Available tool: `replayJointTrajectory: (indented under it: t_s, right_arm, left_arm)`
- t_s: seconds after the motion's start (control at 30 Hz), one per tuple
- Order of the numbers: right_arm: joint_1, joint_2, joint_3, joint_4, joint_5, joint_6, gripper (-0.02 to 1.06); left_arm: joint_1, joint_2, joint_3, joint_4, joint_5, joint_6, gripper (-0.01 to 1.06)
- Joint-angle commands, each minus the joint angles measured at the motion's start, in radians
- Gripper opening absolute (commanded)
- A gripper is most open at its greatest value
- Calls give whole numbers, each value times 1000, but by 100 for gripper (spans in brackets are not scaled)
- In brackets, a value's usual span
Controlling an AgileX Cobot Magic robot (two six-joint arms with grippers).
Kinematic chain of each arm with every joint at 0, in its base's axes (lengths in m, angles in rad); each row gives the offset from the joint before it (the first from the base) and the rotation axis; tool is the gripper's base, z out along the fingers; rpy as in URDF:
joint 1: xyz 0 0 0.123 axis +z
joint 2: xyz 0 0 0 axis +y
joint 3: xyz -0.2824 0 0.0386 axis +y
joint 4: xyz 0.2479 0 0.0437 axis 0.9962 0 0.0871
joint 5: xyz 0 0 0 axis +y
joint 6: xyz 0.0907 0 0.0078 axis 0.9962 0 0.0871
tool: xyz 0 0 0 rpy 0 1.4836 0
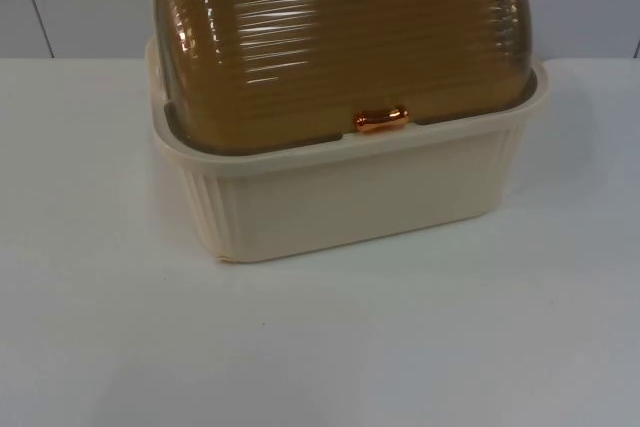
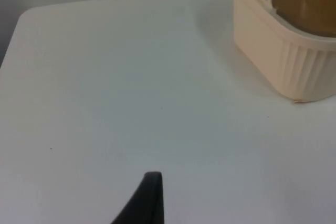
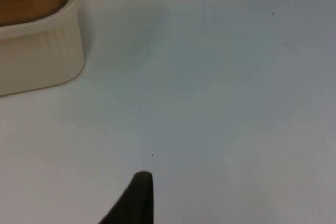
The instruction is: Open the box lid with the left hand, place the block into the box with the right hand, then close the box lid with the left hand.
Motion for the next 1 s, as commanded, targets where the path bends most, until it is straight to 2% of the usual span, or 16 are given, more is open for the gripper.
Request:
replayJointTrajectory:
  t_s: [0.0,0.3,0.47,0.8,0.97]
  right_arm:
    - [-3,-2,3,-2,-7,-9,105]
    - [-3,-2,3,-5,-7,0,105]
    - [-3,-2,3,-4,-7,-2,105]
    - [-3,-2,3,36,-7,-59,105]
    - [-3,-2,3,9,-7,-23,105]
  left_arm:
    - [-6,-3,4,5,0,-6,105]
    - [-6,-3,4,5,0,-4,105]
    - [-6,-3,4,49,0,-68,105]
    - [-6,-3,4,57,0,-73,105]
    - [-6,-3,4,57,0,-73,105]
